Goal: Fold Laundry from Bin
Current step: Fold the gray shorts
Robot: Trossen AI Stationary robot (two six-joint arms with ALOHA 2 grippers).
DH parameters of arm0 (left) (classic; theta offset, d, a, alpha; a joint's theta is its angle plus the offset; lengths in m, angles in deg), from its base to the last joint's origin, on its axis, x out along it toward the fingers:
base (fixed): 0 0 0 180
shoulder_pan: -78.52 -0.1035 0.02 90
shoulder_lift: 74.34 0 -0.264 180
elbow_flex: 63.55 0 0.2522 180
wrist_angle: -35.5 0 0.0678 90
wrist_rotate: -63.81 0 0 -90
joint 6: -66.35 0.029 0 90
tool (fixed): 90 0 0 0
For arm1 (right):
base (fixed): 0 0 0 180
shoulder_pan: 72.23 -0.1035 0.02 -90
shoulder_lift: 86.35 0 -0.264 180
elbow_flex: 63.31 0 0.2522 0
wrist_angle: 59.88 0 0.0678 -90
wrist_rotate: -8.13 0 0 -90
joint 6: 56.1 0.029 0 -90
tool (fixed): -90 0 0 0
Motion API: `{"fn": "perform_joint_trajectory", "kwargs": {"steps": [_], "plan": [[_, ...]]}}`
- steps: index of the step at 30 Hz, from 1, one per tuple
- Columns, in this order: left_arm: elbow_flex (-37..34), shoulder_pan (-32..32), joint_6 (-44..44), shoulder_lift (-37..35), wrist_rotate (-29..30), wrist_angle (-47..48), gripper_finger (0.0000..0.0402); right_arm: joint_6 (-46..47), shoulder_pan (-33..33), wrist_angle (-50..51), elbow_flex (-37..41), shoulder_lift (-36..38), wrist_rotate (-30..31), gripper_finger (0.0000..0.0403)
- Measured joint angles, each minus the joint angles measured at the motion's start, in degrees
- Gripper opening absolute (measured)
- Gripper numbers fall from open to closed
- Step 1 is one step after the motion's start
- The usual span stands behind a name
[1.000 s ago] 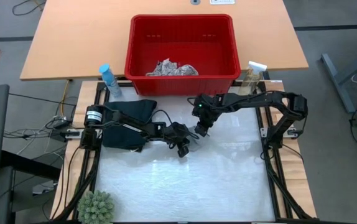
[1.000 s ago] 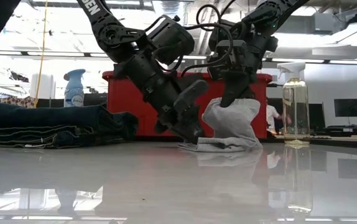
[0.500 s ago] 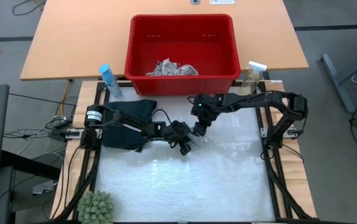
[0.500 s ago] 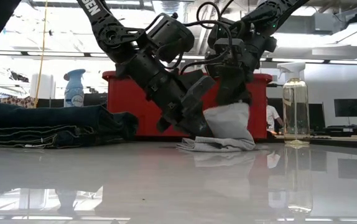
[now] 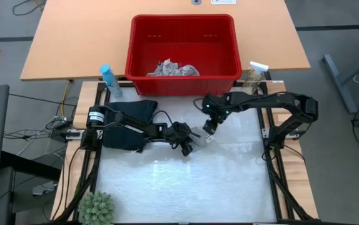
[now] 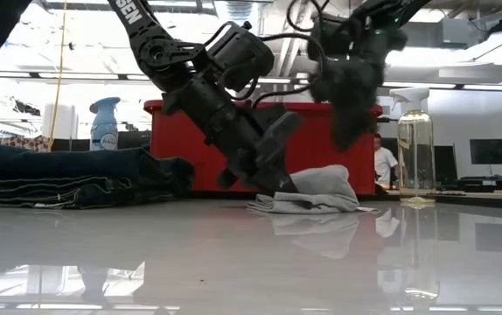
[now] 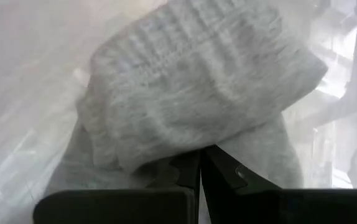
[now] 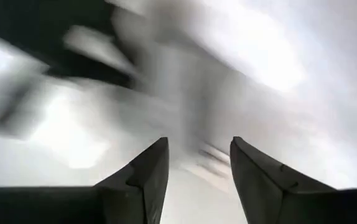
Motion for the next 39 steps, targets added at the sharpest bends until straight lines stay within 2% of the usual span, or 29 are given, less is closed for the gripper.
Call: {"fn": "perform_joint_trajectory", "kwargs": {"steps": [2, 5, 9, 14, 18, 21, 26, 29, 31, 34, 36, 39], "plan": [[0.03, 0.06, -0.53, 0.49, 0.35, -0.49, 0.0, 0.26, -0.11, 3.58, 0.87, 0.63, 6.59, 0.0179], [0.05, 0.13, -1.57, 1.16, 0.33, -1.65, 0.0, 2.83, -0.86, 0.64, 3.37, 0.35, 7.0, 0.0148], [0.05, 0.15, -3.48, 1.44, -0.46, -2.59, 0.0, 6.96, -2.38, -0.39, 5.74, -0.18, 7.44, 0.0086], [0.05, 0.34, -3.43, 1.51, 0.56, -3.14, 0.0, 7.13, -3.81, -0.57, 6.03, -0.18, 8.39, 0.0017], [0.04, 0.34, -4.7, 1.34, 0.27, -2.97, 0.0, 8.17, -5.21, -2.67, 6.03, -0.49, 8.65, 0.0022], [-0.07, 0.01, -5.69, -1.67, -1.26, -1.03, 0.0, 8.87, -5.84, -1.89, 6.03, -0.53, 10.05, 0.0034], [0.09, -0.78, -5.14, -7.9, -1.51, 5.01, 0.0, 8.8, -5.97, -1.86, 6.03, -0.51, 11.25, 0.0016], [0.03, -1.22, -5.4, -11.31, -2.65, 9.05, 0.0, 9.0, -6.41, -2.28, 6.03, -0.51, 11.6, 0.0013], [0.18, -1.17, -5.37, -13.82, -2.85, 15.24, 0.0, 9.25, -6.58, -1.38, 6.03, -0.51, 11.67, 0.0018], [-0.58, 0.63, -5.14, -14.54, -0.5, 23.38, 0.0, 9.28, -6.58, 1.69, 6.03, -0.51, 11.89, 0.0027], [-1.87, 1.99, -5.66, -14.16, 0.36, 23.63, 0.0, 9.62, -6.65, 3.47, 6.12, -0.51, 13.05, 0.0027], [-2.79, 3.94, -7.74, -12.87, 0.4, 17.4, 0.0, 10.78, -7.13, 1.24, 7.75, -0.51, 13.15, 0.0017]]}}
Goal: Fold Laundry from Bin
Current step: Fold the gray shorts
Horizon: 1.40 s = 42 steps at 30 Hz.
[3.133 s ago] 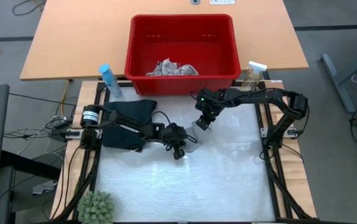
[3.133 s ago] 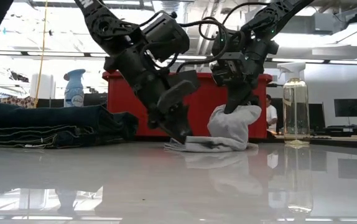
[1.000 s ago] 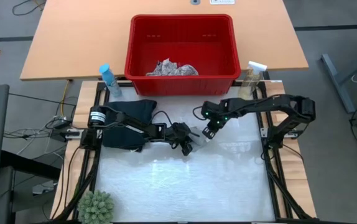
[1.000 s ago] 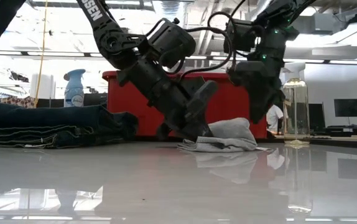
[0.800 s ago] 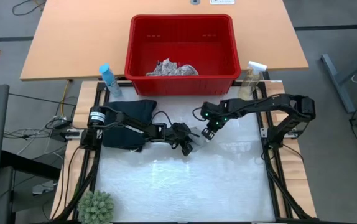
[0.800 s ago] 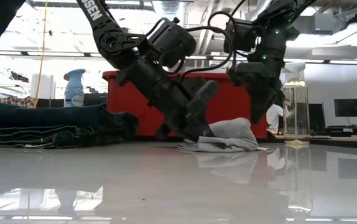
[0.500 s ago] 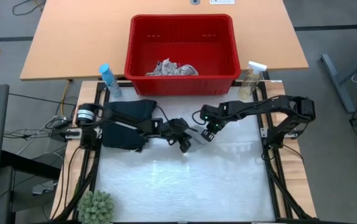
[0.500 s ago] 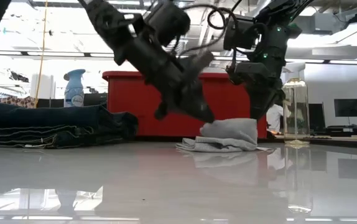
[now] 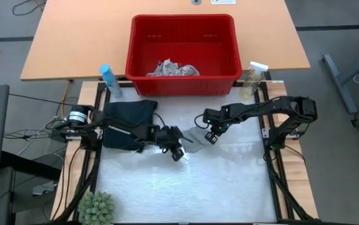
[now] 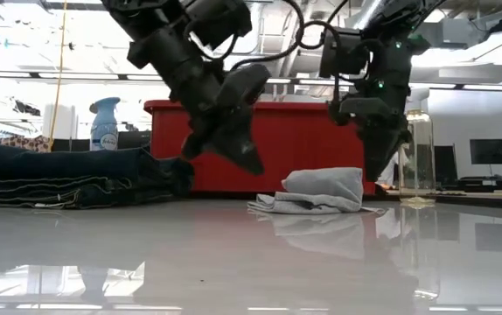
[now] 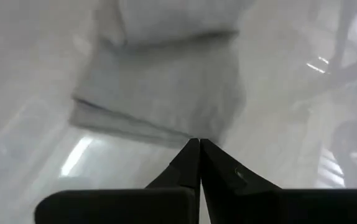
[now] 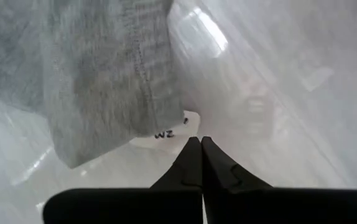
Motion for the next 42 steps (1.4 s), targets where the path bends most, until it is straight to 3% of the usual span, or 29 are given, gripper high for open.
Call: {"fn": "perform_joint_trajectory", "kwargs": {"steps": [13, 18, 24, 30, 34, 38, 42], "plan": [[-0.18, 2.81, -2.96, 8.73, -1.02, -8.73, 0.0, 1.65, 0.26, -9.42, 3.18, -0.02, -3.35, 0.0017], [-0.18, 2.57, -3.23, 9.43, -0.63, -11.24, 0.0, 0.98, 0.29, -11.96, 3.15, -0.02, -7.58, 0.002], [-0.18, 2.59, -3.71, 9.58, 0.5, -12.22, 0.0, -4.03, -1.1, -14.86, 2.3, -0.02, -13.74, 0.0019], [-0.22, 2.41, -4.77, 9.75, 2.65, -14.5, 0.0, -9.39, -4.33, -15.69, -0.19, -0.02, -15.03, 0.0019], [-0.22, 2.27, -6.01, 9.75, 3.19, -14.58, 0.0, -8.42, -5.96, -12.83, -1.13, 0.44, -9.69, 0.002], [-0.24, 2.39, -6.19, 9.75, 3.38, -14.38, 0.0, -1.4, -6.19, -6.15, -1.26, 1.44, 3.88, 0.002], [-0.25, 2.44, -6.57, 9.75, 4.15, -14.6, 0.0, 0.12, -3.43, -5.46, -1.19, 1.4, 5.06, 0.004]]}}
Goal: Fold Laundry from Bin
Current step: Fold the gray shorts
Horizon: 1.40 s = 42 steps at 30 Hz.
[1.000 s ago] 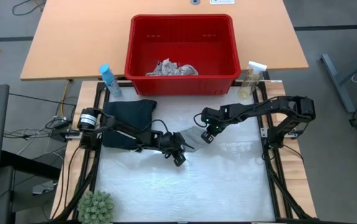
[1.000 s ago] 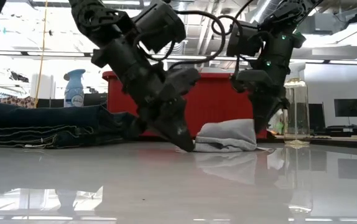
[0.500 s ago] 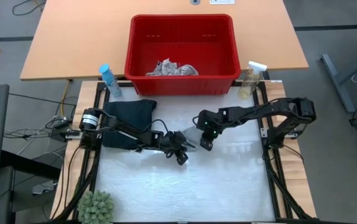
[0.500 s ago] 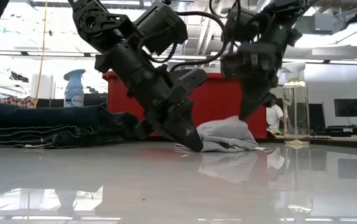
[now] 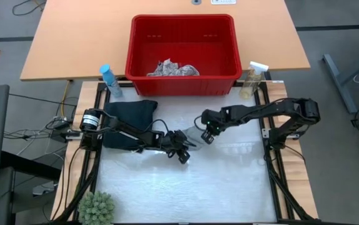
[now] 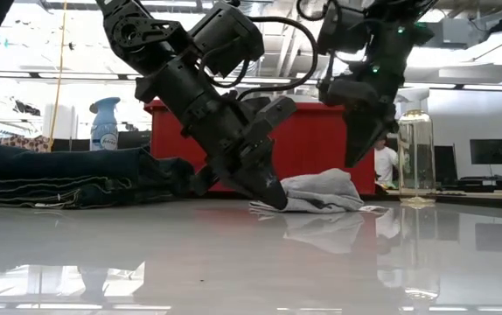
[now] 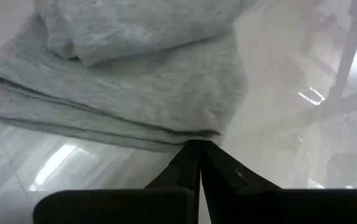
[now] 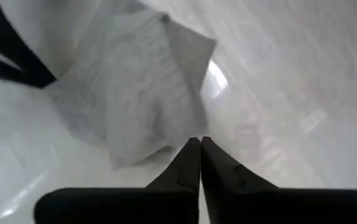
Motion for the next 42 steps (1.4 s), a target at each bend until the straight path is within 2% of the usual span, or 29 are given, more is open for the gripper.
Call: {"fn": "perform_joint_trajectory", "kwargs": {"steps": [4, 9, 13, 17, 25, 28, 33, 37, 42], "plan": [[0.02, -0.01, -0.02, -0.02, 0.44, -0.03, 0.0, 1.53, 4.18, -0.75, -0.01, 0.0, -3.36, 0.0085], [0.01, 0.0, 0.52, -0.04, 0.45, -0.07, 0.0, 1.13, 8.05, -0.72, -0.01, 0.0, -10.62, 0.0164], [0.01, -0.1, 0.83, -0.04, 0.69, -0.08, 0.0, 2.46, 7.96, -0.81, 0.74, 0.02, -11.57, 0.0224], [0.02, -0.09, 0.83, -0.07, 0.82, -0.11, 0.0, 6.75, 7.57, -6.15, 4.24, 0.02, -14.68, 0.0251], [0.0, -0.09, 0.46, -0.09, 0.86, -1.26, 0.0, 9.07, 7.24, -14.27, 6.69, 0.0, -16.67, 0.0248], [0.01, -0.09, 0.43, -0.11, 0.88, -2.82, 0.0, 8.58, 7.18, -14.9, 6.75, -0.02, -17.35, 0.0226], [0.02, -0.09, 0.44, -0.15, 2.06, -3.13, 0.0, 6.07, 6.65, -19.52, 6.75, -0.02, -24.73, 0.0174], [0.02, -0.09, 0.4, -0.15, 2.37, -3.13, 0.0, 3.86, 4.9, -21.69, 6.68, -0.02, -27.35, 0.0145], [0.01, -0.09, -0.04, -0.15, 2.46, -3.15, 0.0, 0.46, 2.57, -20.06, 6.68, -0.02, -23.95, 0.0135]]}}
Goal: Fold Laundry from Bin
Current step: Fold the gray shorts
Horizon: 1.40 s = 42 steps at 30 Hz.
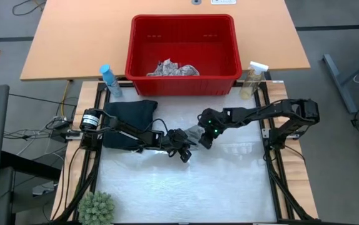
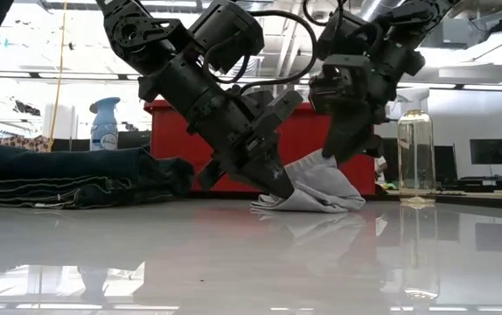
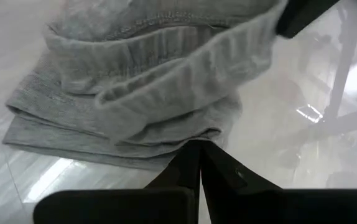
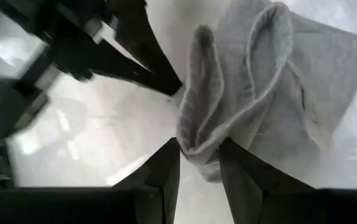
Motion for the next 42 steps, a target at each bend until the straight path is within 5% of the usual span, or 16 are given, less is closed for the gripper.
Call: {"fn": "perform_joint_trajectory", "kwargs": {"steps": [9, 20, 28, 42], "plan": [[0.02, 0.0, -0.58, 0.0, 1.36, -0.06, 0.0, -8.66, -5.13, -0.51, -0.02, 0.0, 0.87, 0.0141], [0.02, -0.22, -0.64, 0.0, 1.42, -0.55, 0.0, -15.39, -8.23, 2.31, -0.02, 0.45, 9.63, 0.0142], [0.02, -0.22, -2.0, 0.0, 2.64, -2.39, 0.0, -23.1, -16.75, 2.82, -0.04, 0.9, 27.21, 0.0142], [0.02, -0.39, -2.15, 0.0, 3.35, -3.32, 0.0, -15.6, -20.52, 3.23, -0.04, 0.79, 27.61, 0.0159]]}}
